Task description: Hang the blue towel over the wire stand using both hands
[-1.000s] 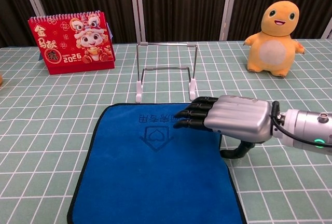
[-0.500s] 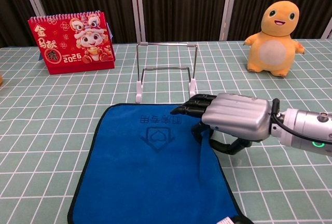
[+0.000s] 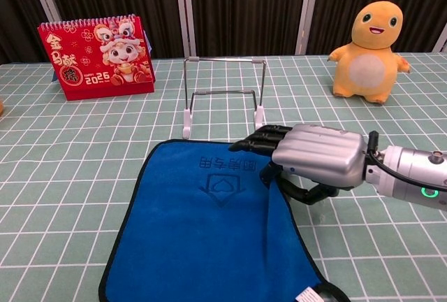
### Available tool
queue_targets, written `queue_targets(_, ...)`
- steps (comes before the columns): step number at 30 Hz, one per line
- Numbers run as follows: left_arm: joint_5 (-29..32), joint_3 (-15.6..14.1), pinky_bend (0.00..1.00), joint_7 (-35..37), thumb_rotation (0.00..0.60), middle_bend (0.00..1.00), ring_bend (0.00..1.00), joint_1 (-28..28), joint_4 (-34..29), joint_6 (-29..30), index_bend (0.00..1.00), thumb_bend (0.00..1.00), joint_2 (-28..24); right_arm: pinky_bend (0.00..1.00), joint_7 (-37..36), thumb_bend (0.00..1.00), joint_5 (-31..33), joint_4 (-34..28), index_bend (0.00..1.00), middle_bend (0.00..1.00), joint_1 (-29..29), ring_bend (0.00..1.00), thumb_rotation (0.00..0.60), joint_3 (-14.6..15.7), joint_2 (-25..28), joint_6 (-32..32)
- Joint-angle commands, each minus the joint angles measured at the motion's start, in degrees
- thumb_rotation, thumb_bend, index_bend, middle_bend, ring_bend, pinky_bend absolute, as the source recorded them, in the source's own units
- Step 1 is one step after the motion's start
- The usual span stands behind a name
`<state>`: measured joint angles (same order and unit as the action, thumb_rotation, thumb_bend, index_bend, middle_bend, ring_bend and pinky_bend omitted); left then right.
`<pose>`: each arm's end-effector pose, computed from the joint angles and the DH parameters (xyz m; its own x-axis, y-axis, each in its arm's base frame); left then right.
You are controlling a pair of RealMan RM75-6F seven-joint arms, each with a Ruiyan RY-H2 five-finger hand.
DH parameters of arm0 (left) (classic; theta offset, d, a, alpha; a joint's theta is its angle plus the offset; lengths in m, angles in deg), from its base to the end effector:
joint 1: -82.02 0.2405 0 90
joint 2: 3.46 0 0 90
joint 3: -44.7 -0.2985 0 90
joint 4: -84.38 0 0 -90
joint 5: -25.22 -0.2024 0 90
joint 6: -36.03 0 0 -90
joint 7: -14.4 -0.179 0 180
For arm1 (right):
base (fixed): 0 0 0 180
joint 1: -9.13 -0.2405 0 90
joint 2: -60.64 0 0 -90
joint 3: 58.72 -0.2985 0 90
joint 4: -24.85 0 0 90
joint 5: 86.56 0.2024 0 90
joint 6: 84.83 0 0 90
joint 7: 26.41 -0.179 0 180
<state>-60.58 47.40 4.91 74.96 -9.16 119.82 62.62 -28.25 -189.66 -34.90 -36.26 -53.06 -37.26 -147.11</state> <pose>-0.3330 0.2304 0.1661 0.4952 0.0110 0.8687 0.8680 -0.0478 -0.4942 -0.1685 -0.3523 -0.0922 0.6661 -0.0788 0.7417 -0.4568 -0.8291 0.3222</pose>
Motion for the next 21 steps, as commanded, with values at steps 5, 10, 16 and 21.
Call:
queue_targets(5, -5.93, -0.69, 0.0, 2.63, 0.6, 0.0, 0.0, -4.88, 4.32, -4.48, 0.23, 0.0, 1.71, 0.0, 0.35, 0.63, 0.09, -0.29, 0.63, 0.0, 0.02, 0.0, 0.6, 0.18, 0.28, 0.18)
queue_targets(10, -13.74, -1.36, 0.0, 6.91, 0.6, 0.0, 0.0, -11.79, 12.17, -8.98, 0.41, 0.04, 5.67, 0.0, 0.16, 0.63, 0.86, -1.35, 0.64, 0.0, 0.23, 0.0, 0.6, -0.14, 0.62, 0.33)
queue_targets(16, -19.04, -2.24, 0.0, 12.99, 0.6, 0.0, 0.0, -17.68, 21.8, -11.17, 0.43, 0.07, 12.33, 0.0, -0.44, 0.63, 2.58, -3.13, 0.64, 0.0, 0.3, 0.0, 0.6, -0.94, 0.99, 1.46)
queue_targets(21, -20.86, -3.07, 0.0, 16.25, 0.6, 0.0, 0.0, -20.59, 28.16, -12.01, 0.43, 0.08, 17.31, 0.0, -0.61, 0.63, 3.22, -4.13, 0.64, 0.0, 0.3, 0.0, 0.6, -1.13, 1.21, 2.09)
